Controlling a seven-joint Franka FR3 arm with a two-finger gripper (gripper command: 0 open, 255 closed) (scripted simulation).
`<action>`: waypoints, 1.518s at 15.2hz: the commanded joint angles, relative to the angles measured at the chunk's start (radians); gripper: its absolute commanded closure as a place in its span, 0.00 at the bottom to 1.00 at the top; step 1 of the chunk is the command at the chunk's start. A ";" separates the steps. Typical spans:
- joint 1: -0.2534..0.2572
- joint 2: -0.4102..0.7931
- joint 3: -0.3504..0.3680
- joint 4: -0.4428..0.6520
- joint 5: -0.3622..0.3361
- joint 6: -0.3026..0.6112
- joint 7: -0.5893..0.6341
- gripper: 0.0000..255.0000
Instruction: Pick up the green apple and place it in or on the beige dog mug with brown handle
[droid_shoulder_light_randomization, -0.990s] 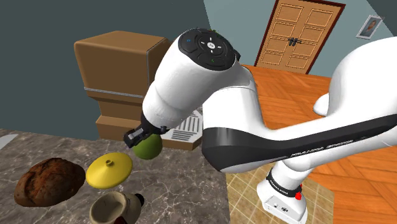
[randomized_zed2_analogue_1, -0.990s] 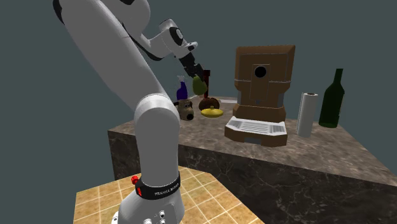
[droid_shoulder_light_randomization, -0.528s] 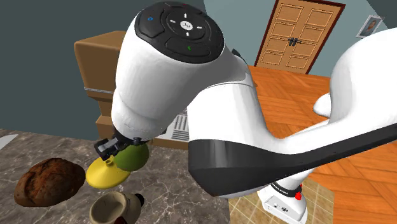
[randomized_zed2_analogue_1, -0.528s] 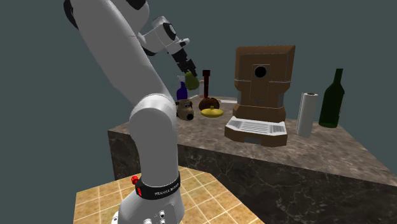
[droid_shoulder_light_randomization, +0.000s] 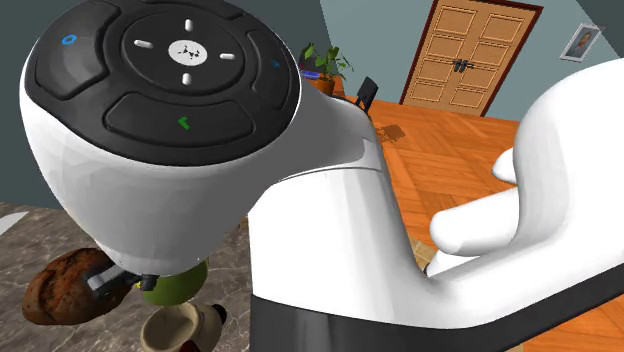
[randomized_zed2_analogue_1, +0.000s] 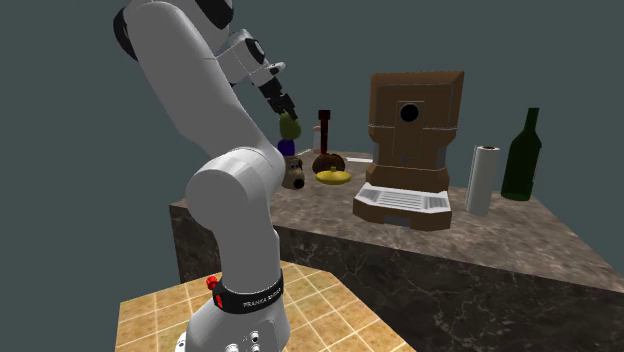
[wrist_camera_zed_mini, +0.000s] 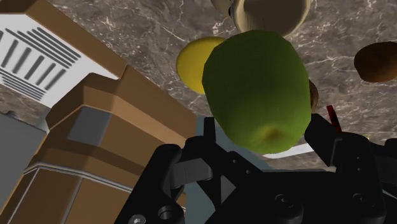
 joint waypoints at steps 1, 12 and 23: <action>-0.006 -0.005 0.010 -0.021 0.004 0.024 0.005 1.00; -0.042 -0.041 0.073 -0.126 0.028 0.148 0.037 1.00; -0.057 -0.052 0.095 -0.149 0.035 0.180 0.045 1.00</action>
